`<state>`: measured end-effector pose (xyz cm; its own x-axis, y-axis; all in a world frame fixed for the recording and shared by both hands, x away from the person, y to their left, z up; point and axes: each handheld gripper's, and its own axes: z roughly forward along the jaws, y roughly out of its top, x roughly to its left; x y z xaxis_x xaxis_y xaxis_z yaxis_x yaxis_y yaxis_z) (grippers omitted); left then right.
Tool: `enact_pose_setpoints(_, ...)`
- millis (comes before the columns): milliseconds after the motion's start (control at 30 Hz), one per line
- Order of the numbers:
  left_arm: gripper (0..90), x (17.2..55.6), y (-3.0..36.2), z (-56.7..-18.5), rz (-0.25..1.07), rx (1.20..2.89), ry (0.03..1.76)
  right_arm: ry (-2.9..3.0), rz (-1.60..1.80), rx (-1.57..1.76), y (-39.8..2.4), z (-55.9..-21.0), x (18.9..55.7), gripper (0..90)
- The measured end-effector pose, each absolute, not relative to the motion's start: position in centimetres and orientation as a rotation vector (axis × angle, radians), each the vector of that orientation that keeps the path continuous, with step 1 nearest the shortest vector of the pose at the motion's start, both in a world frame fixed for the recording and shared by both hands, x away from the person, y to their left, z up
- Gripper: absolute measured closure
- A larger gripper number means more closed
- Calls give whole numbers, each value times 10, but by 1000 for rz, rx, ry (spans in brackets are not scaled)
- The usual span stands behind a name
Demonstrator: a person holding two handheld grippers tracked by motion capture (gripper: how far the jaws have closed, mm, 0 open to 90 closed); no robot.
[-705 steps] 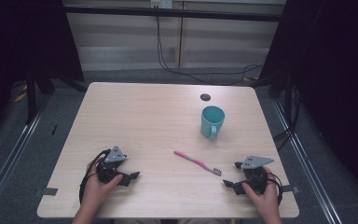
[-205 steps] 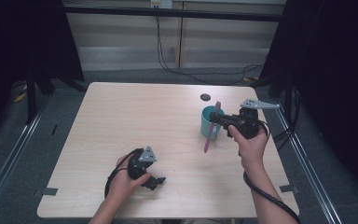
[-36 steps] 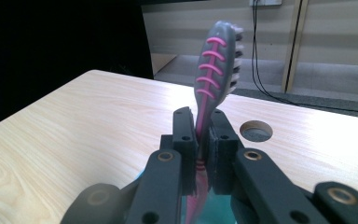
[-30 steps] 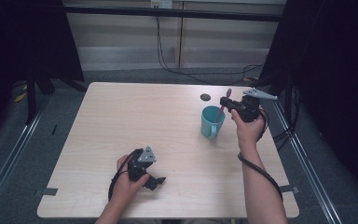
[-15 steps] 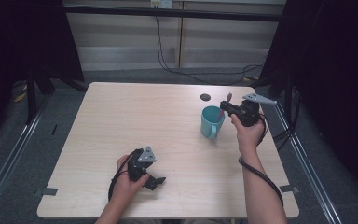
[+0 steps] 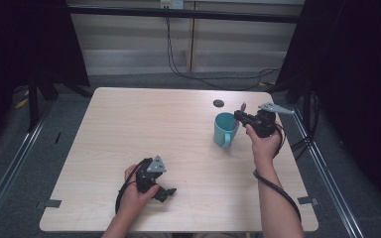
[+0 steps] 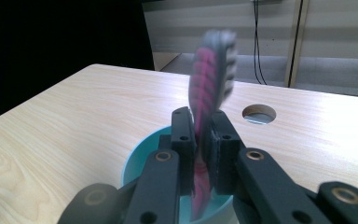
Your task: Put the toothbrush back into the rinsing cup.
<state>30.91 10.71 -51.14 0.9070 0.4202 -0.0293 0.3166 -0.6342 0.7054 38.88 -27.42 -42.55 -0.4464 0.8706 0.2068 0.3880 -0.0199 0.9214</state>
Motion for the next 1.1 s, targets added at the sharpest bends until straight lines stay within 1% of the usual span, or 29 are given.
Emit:
enact_pose_setpoints(200, 0, 309, 107, -511, 177, 2306, 523, 1828, 1469, 1321, -274, -428, 389, 825)
enact_pose_setpoints(300, 0, 309, 107, -511, 177, 2306, 523, 1829, 1466, 1325, -274, -428, 389, 804)
enact_pose_setpoints(367, 0, 309, 107, -511, 177, 2306, 523, 1833, 1449, 1333, -274, -428, 389, 768)
enact_pose_setpoints(400, 0, 309, 107, -511, 177, 2306, 523, 1833, 1449, 1333, -274, -428, 389, 768)
enact_pose_setpoints(433, 0, 309, 107, -511, 176, 2306, 523, 1832, 1440, 1342, -276, -429, 389, 732)
enact_pose_setpoints(467, 0, 309, 107, -511, 176, 2306, 523, 1832, 1440, 1342, -276, -429, 389, 732)
enact_pose_setpoints(567, 0, 309, 107, -511, 176, 2307, 521, 1822, 1434, 1360, -277, -429, 388, 628)
enact_pose_setpoints(600, 0, 309, 107, -511, 176, 2307, 521, 1822, 1434, 1360, -277, -429, 388, 628)
enact_pose_setpoints(633, 0, 309, 107, -511, 176, 2307, 521, 1812, 1431, 1369, -278, -429, 387, 597)
enact_pose_setpoints(667, 0, 309, 107, -511, 176, 2307, 521, 1810, 1432, 1376, -279, -430, 387, 584)
enact_pose_setpoints(700, 0, 309, 107, -511, 176, 2307, 521, 1816, 1427, 1373, -280, -430, 386, 545)
enact_pose_setpoints(733, 0, 309, 107, -511, 176, 2307, 521, 1816, 1427, 1373, -280, -430, 386, 545)
enact_pose_setpoints(767, 0, 309, 107, -511, 176, 2306, 521, 1825, 1422, 1380, -281, -430, 384, 508)
enact_pose_setpoints(933, 0, 309, 107, -511, 176, 2307, 521, 1852, 1399, 1378, -281, -431, 381, 472)
enact_pose_setpoints(967, 0, 309, 107, -511, 176, 2306, 522, 1857, 1407, 1379, -282, -430, 378, 446)
enact_pose_setpoints(1067, 0, 309, 107, -511, 176, 2306, 523, 1870, 1388, 1375, -281, -429, 376, 424)
enact_pose_setpoints(1100, 0, 309, 107, -511, 176, 2306, 523, 1881, 1395, 1375, -282, -428, 374, 397)
